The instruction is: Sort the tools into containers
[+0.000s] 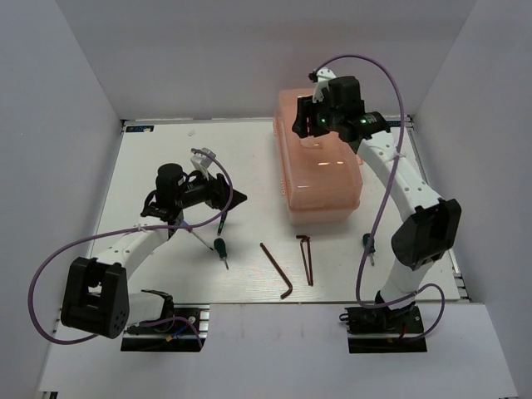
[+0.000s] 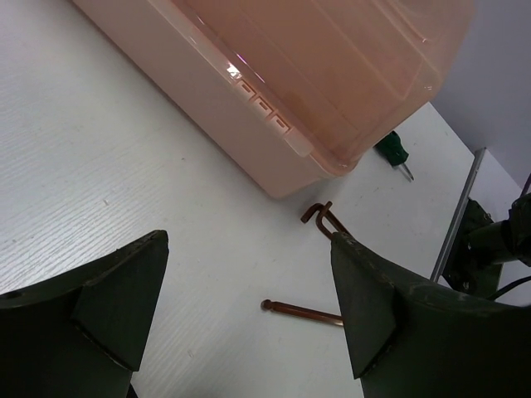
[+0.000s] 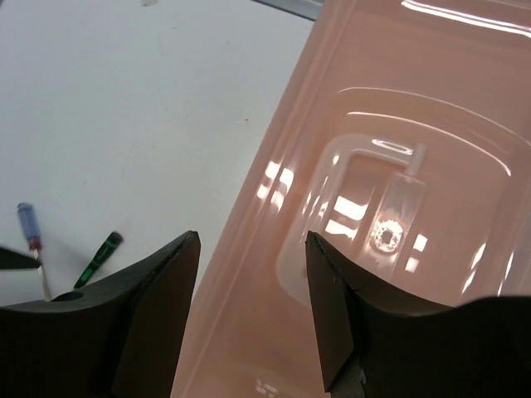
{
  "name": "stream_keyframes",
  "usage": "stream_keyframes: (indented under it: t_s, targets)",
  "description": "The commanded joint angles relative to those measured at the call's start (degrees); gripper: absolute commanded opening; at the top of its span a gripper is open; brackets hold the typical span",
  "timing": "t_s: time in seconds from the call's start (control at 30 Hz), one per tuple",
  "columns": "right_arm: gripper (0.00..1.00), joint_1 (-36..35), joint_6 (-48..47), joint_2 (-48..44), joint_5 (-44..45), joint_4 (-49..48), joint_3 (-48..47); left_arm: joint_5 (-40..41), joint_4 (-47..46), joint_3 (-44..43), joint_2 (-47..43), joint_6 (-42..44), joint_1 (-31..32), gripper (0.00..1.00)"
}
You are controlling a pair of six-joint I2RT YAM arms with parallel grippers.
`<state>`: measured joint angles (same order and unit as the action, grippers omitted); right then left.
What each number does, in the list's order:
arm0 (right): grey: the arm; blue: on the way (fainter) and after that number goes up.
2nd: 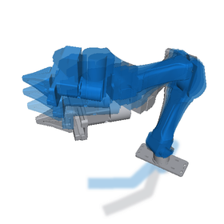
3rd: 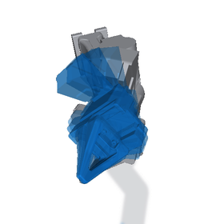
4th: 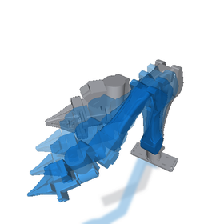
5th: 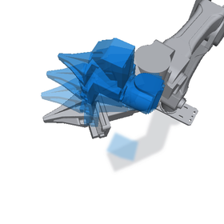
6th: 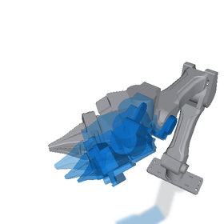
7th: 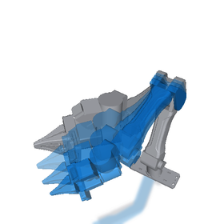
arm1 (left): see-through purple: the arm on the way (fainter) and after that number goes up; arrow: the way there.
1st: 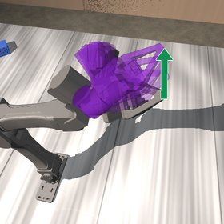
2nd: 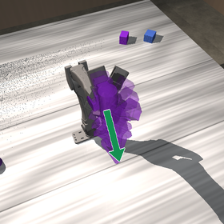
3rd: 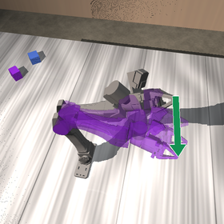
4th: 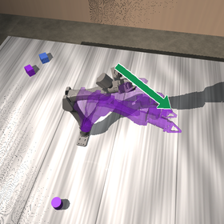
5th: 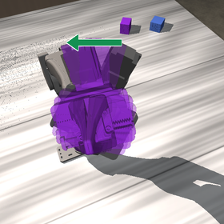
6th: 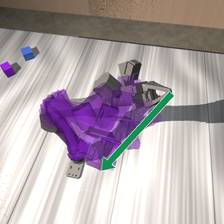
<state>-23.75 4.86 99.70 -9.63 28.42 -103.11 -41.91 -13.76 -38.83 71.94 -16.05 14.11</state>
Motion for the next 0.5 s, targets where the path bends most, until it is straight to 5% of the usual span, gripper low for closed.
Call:
stream_keyframes:
  t_s: [0.0, 0.17, 0.47]
  targets:
    - [0.60, -1.2, 3.7, 2.5, 13.7, 0.3, -5.6, -1.4, 0.1, -2.1, -0.8, 1.6, 0.3, 0.89]
    - [0.60, -1.7, 4.8, 6.1, 16.9, 1.1, -7.7, -2.5, 0.1, -2.7, 0.5, 1.1, 0.3, 0.89]
    - [0.60, -1.2, 10.2, 7.8, 10.2, 0.8, -3.9, -3.5, -1.2, -2.7, 0.0, -0.5, 0.3, 0.89]
